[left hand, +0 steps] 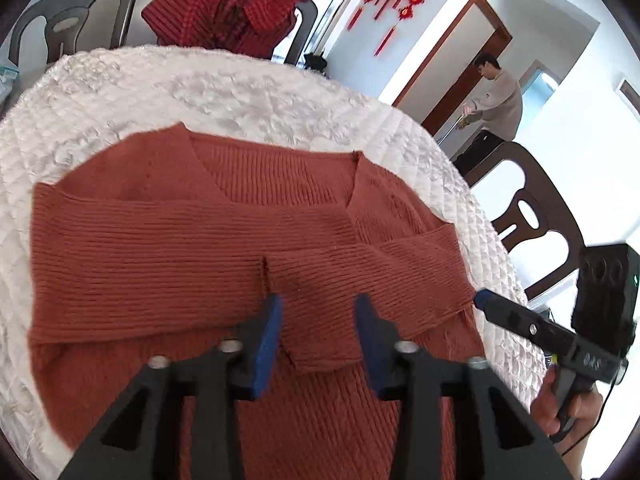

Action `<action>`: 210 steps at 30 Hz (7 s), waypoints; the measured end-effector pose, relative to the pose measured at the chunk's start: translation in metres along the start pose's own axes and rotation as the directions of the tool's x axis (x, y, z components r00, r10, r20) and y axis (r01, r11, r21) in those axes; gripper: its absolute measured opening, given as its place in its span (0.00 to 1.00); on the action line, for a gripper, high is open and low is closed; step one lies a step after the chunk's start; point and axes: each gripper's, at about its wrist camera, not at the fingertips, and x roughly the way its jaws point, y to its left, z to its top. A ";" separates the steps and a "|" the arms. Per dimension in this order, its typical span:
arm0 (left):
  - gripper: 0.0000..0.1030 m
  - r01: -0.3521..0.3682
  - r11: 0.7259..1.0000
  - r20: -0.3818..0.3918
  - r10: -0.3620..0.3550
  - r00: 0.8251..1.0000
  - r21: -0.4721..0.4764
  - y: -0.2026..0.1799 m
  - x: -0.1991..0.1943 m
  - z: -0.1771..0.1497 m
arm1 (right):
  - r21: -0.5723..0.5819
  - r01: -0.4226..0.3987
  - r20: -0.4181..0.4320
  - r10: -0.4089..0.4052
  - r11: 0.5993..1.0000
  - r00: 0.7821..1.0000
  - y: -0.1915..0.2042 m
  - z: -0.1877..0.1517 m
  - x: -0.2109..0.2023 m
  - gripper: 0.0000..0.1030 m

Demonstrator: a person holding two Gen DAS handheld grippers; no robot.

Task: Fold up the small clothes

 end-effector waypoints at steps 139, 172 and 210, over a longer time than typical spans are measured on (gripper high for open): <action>0.42 -0.133 0.988 0.106 0.141 0.984 -0.082 0.037 -0.127 -0.174 | 0.116 -0.096 -0.072 0.105 0.989 0.992 0.005 -0.147 -0.057 0.39; 0.07 0.139 0.983 0.245 -0.108 0.964 -0.116 0.035 -0.175 -0.172 | 0.127 -0.234 0.096 0.222 0.964 0.970 -0.005 -0.152 -0.120 0.07; 0.07 0.221 0.900 0.259 -0.127 0.957 -0.375 0.128 -0.071 -0.014 | 0.337 -0.269 0.156 0.228 0.902 0.961 -0.069 0.012 -0.001 0.07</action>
